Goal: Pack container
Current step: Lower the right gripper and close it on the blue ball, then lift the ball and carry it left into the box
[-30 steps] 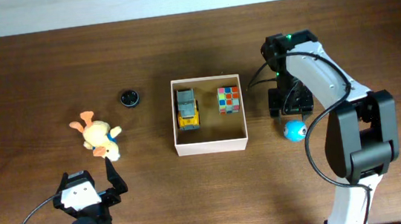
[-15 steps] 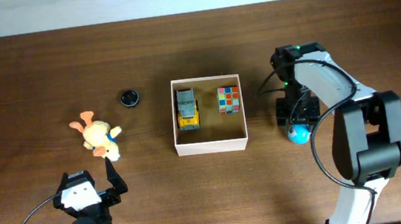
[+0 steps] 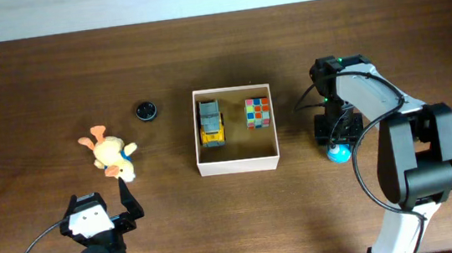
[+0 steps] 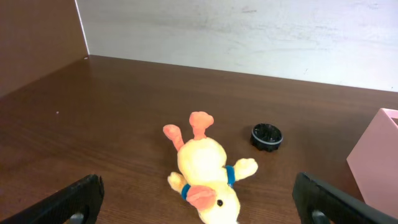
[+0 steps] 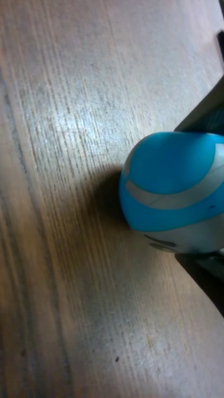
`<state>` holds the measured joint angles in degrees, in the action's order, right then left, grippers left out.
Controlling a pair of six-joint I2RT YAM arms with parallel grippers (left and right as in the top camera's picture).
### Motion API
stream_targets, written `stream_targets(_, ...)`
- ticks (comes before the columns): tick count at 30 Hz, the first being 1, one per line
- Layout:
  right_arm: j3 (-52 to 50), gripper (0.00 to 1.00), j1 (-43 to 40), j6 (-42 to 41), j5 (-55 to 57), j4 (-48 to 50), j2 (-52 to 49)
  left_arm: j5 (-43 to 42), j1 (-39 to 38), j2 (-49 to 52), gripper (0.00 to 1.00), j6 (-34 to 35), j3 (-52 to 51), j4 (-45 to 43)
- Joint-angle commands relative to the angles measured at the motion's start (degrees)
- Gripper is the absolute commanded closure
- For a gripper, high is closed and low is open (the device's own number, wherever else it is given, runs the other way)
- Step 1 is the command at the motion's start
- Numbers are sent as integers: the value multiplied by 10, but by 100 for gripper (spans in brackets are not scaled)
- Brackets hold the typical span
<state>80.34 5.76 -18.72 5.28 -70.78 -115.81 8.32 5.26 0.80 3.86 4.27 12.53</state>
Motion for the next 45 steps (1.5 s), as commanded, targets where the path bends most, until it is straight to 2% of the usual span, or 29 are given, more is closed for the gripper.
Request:
stream_targets(1, -8, 58, 2, 8, -27, 12, 9, -6, -2, -1, 1, -9, -4, -3)
stream_targets(4, -8, 61, 2, 8, -27, 16, 9, -6, -2, -1, 1, -9, -4, -3)
stream_targets(15, 27, 62, 2, 27, -32, 22, 10, -6, -2, -1, 1, -9, -4, -3)
stream_targets(24, 186, 63, 3, 50, -34, -42, 10, -6, -2, -1, 1, -9, -4, -3)
stream_targets(26, 229, 67, 3, 56, -37, -60, 10, -6, -2, -1, 1, -9, -4, -3)
stream_targets(30, 316, 67, 10, 76, -70, -75, 10, -6, -2, -1, 1, -9, -4, -3)
stream_targets(36, 406, 67, 53, 76, -98, -75, 10, -6, -2, -1, 1, -9, -4, -3)
stream_targets(45, 415, 67, 171, 78, -92, -38, 10, -6, -2, -1, 1, -9, -4, -3)
